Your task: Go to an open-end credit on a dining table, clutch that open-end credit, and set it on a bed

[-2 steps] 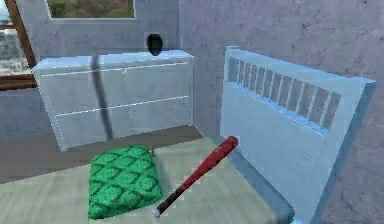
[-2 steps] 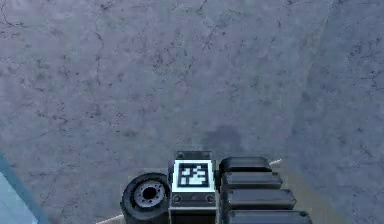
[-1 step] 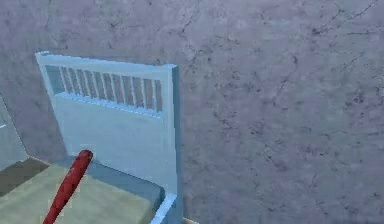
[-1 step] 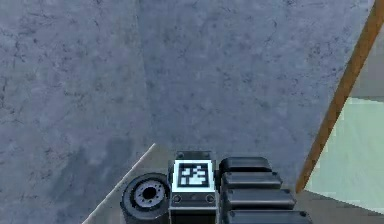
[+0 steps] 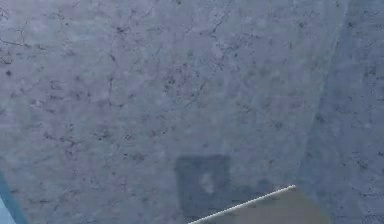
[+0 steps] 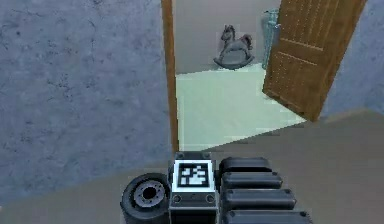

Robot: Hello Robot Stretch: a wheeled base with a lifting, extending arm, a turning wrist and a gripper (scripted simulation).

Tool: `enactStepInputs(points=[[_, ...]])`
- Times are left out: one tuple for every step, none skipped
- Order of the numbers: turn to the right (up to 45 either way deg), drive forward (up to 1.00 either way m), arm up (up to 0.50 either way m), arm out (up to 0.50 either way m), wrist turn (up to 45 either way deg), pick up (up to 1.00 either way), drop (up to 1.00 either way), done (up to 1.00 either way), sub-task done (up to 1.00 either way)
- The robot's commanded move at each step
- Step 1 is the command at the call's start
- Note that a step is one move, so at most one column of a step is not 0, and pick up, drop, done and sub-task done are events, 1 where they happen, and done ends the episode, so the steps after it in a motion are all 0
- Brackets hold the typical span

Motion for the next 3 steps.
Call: enactStepInputs(points=[[45.0,0.0,0.0,0.0,0.0,0.0,0.0,0.0,0.0],[9.0,0.0,0.0,0.0,0.0,0.0,0.0,0.0,0.0],[-45.0,0.0,0.0,0.0,0.0,0.0,0.0,0.0,0.0]])
